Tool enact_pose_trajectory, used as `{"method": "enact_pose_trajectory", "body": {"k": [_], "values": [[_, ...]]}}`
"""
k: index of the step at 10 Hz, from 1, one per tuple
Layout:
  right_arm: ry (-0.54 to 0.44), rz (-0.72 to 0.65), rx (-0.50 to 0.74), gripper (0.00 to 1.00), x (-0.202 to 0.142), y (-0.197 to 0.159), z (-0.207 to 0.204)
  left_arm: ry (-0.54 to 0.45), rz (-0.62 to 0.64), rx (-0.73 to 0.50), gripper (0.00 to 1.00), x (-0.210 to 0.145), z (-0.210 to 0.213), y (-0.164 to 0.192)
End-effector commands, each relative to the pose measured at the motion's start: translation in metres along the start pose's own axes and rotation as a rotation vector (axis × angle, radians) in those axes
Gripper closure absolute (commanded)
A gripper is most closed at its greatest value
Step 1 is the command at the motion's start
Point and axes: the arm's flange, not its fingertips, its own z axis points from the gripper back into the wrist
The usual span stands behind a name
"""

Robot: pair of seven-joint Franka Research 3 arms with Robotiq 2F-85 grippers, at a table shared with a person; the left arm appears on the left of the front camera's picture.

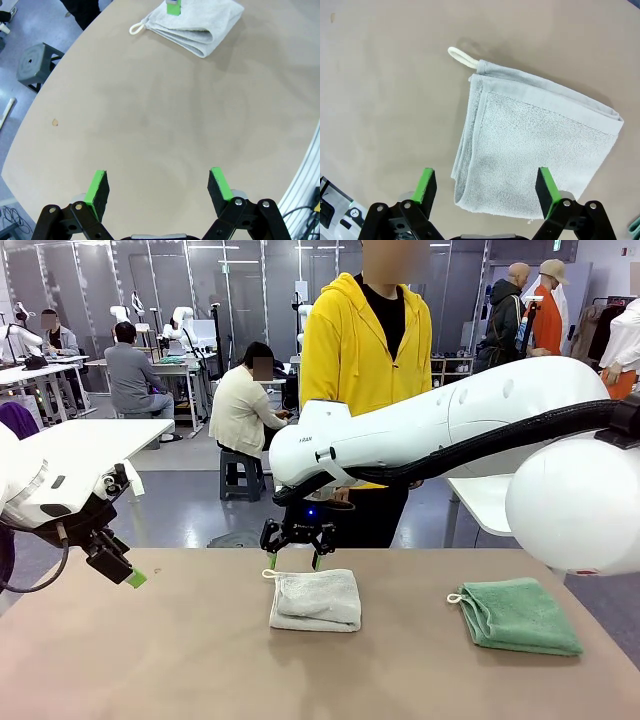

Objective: Fold the towels and place them in the basket.
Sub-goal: Stack the folded Towel with hook on the right side of the table.

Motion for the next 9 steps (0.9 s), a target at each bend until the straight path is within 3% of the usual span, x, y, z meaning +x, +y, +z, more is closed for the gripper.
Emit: {"method": "enact_pose_trajectory", "body": {"k": [1,3,6,9], "values": [[0.0,0.0,0.0,0.0,0.0,0.0,0.0,0.011,0.006,0.016,0.0,0.001,0.001,-0.001],[-0.041,0.043,0.075,0.0,-0.03,-0.012,0.031,0.011,0.006,0.016,0.0,0.001,0.001,-0.001],[-0.109,0.003,0.215,0.0,-0.073,-0.075,0.065,0.011,0.006,0.016,0.0,0.001,0.001,-0.001],[-0.159,-0.076,0.391,0.0,-0.09,-0.147,0.046,0.011,0.006,0.016,0.0,0.001,0.001,-0.001]]}}
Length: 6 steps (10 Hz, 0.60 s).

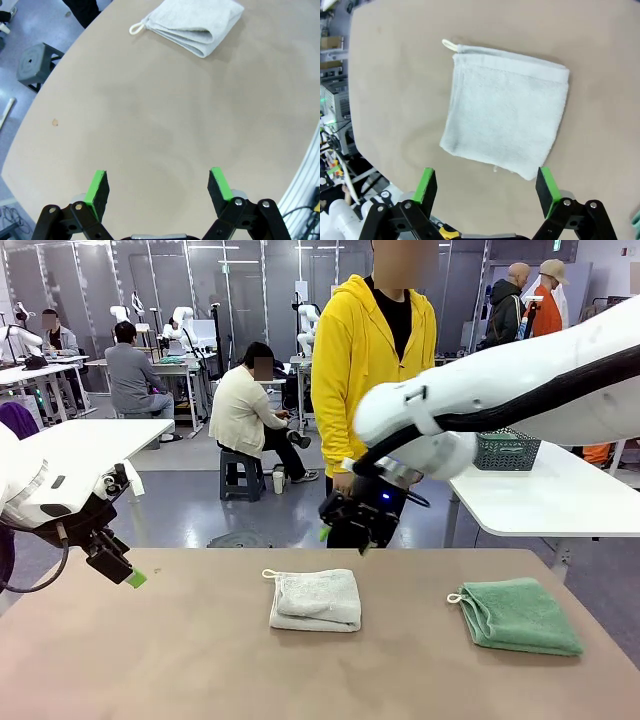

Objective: Fold the towels and place them in the basket.
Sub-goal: Stack the folded Towel with hook on the right side of the table.

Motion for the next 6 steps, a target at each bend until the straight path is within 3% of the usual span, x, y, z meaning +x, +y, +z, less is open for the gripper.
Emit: {"method": "enact_pose_trajectory", "body": {"k": [1,3,6], "values": [[-0.034,-0.022,0.128,0.0,-0.021,-0.044,-0.018,0.011,0.006,0.016,0.0,0.001,0.001,-0.001],[-0.053,-0.047,0.224,0.0,-0.024,-0.08,-0.034,0.011,0.006,0.016,0.0,0.001,0.001,-0.001],[-0.095,-0.061,0.302,0.0,-0.029,-0.101,-0.057,0.011,0.006,0.016,0.0,0.001,0.001,-0.001]]}}
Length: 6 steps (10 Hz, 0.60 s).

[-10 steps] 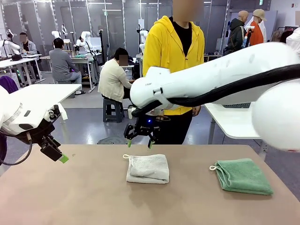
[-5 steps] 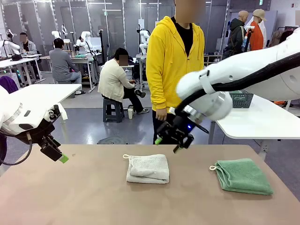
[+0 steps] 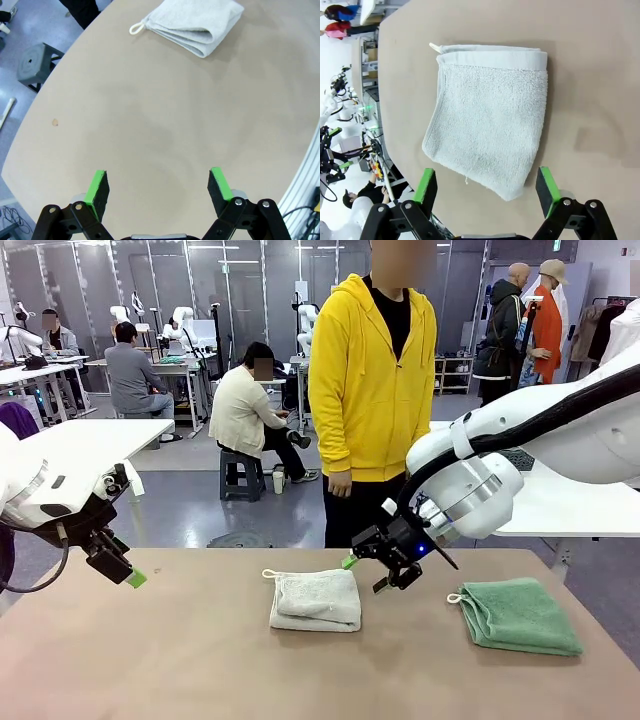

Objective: Fold the towels and place them in the basket.
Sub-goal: Stack the folded Towel with hook on the right side of the table.

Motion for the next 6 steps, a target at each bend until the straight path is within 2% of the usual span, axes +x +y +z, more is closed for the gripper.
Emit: {"method": "enact_pose_trajectory", "body": {"k": [1,6], "values": [[-0.034,0.014,0.041,0.0,-0.005,-0.013,-0.01,0.011,0.006,0.016,0.0,0.001,0.001,-0.001],[-0.035,-0.047,0.064,0.0,0.0,-0.026,-0.038,0.011,0.006,0.016,0.0,0.001,0.001,-0.001]]}}
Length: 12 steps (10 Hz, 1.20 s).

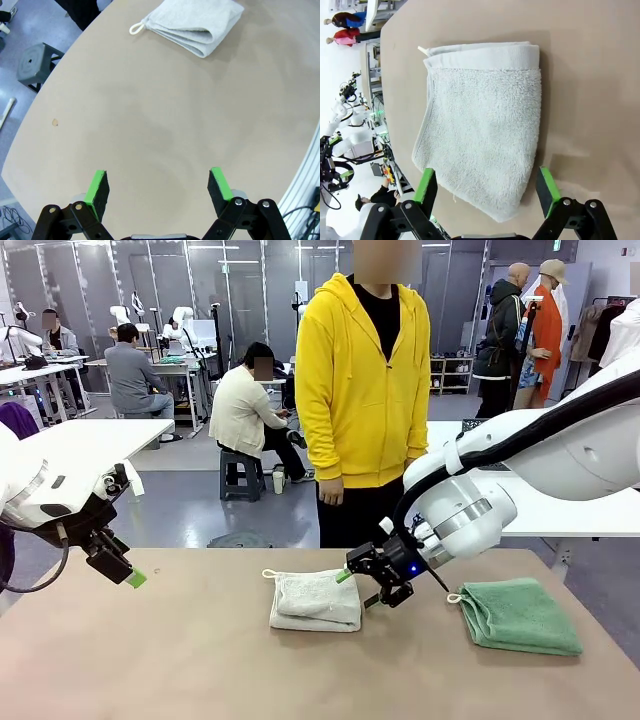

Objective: Fold the towels and place them in the basket.
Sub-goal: Stack the folded Towel with hook on the right side of the table.

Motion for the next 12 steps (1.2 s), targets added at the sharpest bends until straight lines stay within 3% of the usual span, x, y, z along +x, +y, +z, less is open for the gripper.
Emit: {"method": "enact_pose_trajectory", "body": {"k": [1,8,11,12], "values": [[-0.029,0.008,0.021,0.0,0.004,-0.003,-0.007,0.011,0.006,0.016,0.0,0.001,0.001,-0.001],[-0.032,-0.025,0.061,0.0,0.011,-0.002,-0.033,0.011,0.006,0.016,0.0,0.001,0.001,-0.001],[-0.045,-0.044,0.061,0.91,0.013,0.001,-0.035,0.011,0.006,0.016,0.0,0.001,0.001,-0.001],[-0.04,-0.046,0.056,1.0,0.013,0.002,-0.037,0.011,0.006,0.016,0.0,0.001,0.001,-0.001]]}}
